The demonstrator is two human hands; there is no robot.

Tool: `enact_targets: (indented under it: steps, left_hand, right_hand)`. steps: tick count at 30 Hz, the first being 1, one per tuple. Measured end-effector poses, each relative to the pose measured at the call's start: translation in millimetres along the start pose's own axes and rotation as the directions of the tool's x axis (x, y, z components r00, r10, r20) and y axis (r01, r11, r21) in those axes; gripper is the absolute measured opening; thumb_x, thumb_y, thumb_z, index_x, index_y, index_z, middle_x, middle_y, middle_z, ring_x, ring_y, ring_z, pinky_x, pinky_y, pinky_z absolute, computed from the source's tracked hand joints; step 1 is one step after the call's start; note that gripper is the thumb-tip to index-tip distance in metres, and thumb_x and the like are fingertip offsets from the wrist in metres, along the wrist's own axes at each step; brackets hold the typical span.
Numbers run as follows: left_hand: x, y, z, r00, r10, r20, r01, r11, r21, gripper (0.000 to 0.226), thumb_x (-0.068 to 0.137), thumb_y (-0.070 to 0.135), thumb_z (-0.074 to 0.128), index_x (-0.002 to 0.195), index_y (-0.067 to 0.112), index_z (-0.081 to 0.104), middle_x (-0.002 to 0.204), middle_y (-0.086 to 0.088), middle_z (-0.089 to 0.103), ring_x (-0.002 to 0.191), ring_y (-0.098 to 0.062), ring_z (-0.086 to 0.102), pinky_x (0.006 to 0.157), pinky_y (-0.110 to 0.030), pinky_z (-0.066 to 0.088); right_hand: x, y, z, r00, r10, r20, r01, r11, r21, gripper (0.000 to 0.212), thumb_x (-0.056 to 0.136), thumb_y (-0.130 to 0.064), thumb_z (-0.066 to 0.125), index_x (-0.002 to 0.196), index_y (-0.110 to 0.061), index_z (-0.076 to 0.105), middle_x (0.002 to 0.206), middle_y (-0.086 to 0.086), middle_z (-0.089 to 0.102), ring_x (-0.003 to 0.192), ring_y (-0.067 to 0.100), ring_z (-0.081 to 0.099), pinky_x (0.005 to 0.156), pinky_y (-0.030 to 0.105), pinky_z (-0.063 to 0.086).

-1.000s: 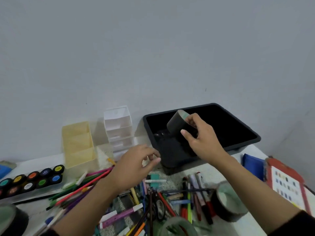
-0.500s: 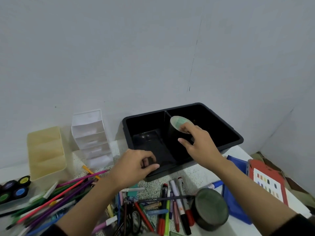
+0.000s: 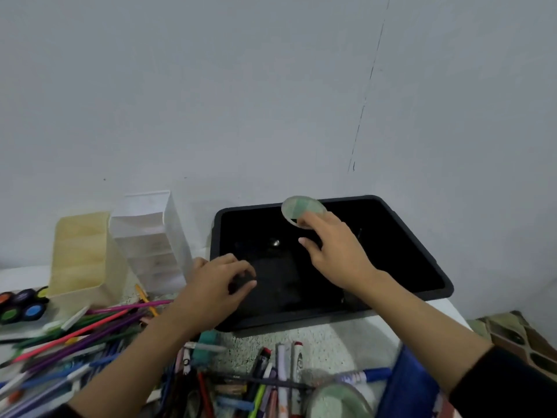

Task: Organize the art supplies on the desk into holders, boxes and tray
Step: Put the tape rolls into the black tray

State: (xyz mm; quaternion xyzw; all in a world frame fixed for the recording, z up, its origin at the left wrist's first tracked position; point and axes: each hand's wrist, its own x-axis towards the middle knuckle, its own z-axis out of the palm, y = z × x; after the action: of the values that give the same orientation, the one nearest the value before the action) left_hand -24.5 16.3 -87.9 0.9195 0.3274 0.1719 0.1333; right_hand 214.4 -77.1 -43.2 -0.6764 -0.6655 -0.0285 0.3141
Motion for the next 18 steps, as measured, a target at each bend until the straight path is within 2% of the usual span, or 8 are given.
enact_targets:
  steps: [5, 7, 9, 12, 16, 18]
  left_hand:
    - [22.2, 34.9, 16.5, 0.996, 0.044, 0.076, -0.036, 0.994, -0.102, 0.022, 0.097, 0.052, 0.055, 0.112, 0.039, 0.062, 0.095, 0.019, 0.052, 0.081, -0.001, 0.056, 0.08, -0.029, 0.05]
    - [35.1, 49.8, 23.2, 0.993, 0.061, 0.1, -0.044, 0.987, -0.157, 0.03, 0.097, 0.054, 0.052, 0.123, 0.042, 0.059, 0.101, 0.019, 0.052, 0.087, -0.001, 0.057, 0.083, -0.032, 0.052]
    - [46.9, 63.1, 29.5, 0.986, 0.095, 0.14, -0.069, 0.981, -0.18, 0.042, 0.098, 0.06, 0.044, 0.139, 0.049, 0.046, 0.118, 0.02, 0.051, 0.101, -0.001, 0.055, 0.093, -0.035, 0.049]
    - [59.3, 78.8, 38.7, 0.968, 0.124, 0.217, -0.105, 0.99, -0.096, 0.049, 0.1, 0.064, 0.034, 0.148, 0.058, 0.024, 0.141, 0.016, 0.04, 0.121, -0.006, 0.049, 0.105, -0.042, 0.04]
    - [63.8, 84.8, 45.3, 0.95, 0.143, 0.278, -0.141, 0.99, -0.027, 0.049, 0.101, 0.06, 0.035, 0.149, 0.054, 0.026, 0.152, 0.016, 0.034, 0.136, -0.01, 0.039, 0.105, -0.044, 0.035]
    - [63.8, 83.0, 46.5, 0.947, 0.148, 0.283, -0.142, 0.989, -0.042, 0.049, 0.102, 0.058, 0.038, 0.149, 0.054, 0.025, 0.154, 0.018, 0.033, 0.138, -0.009, 0.036, 0.106, -0.044, 0.035]
  right_hand:
    - [1.2, 38.0, -16.6, 0.997, 0.05, -0.06, -0.052, 0.998, -0.038, 0.024, 0.091, -0.012, 0.066, 0.113, -0.017, 0.059, 0.107, -0.003, 0.065, 0.104, 0.022, 0.055, 0.085, 0.047, 0.051]
    - [-1.3, 53.4, -17.9, 0.995, 0.087, -0.044, -0.09, 0.993, -0.074, 0.024, 0.092, -0.012, 0.066, 0.114, -0.017, 0.059, 0.108, -0.002, 0.066, 0.105, 0.024, 0.055, 0.085, 0.047, 0.051]
    - [-3.5, 65.7, -15.6, 0.994, 0.103, -0.026, -0.105, 0.989, -0.105, 0.023, 0.091, -0.012, 0.065, 0.113, -0.016, 0.059, 0.108, 0.0, 0.066, 0.105, 0.025, 0.056, 0.083, 0.048, 0.052]
    - [-1.4, 80.1, -8.2, 0.991, 0.126, 0.036, -0.119, 0.982, -0.147, 0.021, 0.091, -0.012, 0.064, 0.11, -0.017, 0.057, 0.107, 0.001, 0.065, 0.104, 0.027, 0.056, 0.08, 0.047, 0.052]
    - [7.4, 92.8, 6.1, 0.974, 0.164, 0.157, -0.143, 0.98, -0.138, 0.019, 0.09, -0.009, 0.062, 0.107, -0.017, 0.056, 0.104, 0.004, 0.061, 0.095, 0.027, 0.057, 0.076, 0.046, 0.054]
    - [12.6, 96.6, 14.1, 0.961, 0.174, 0.213, -0.156, 0.983, -0.1, 0.024, 0.089, -0.002, 0.06, 0.11, -0.014, 0.06, 0.106, 0.006, 0.061, 0.097, 0.027, 0.058, 0.08, 0.045, 0.053]
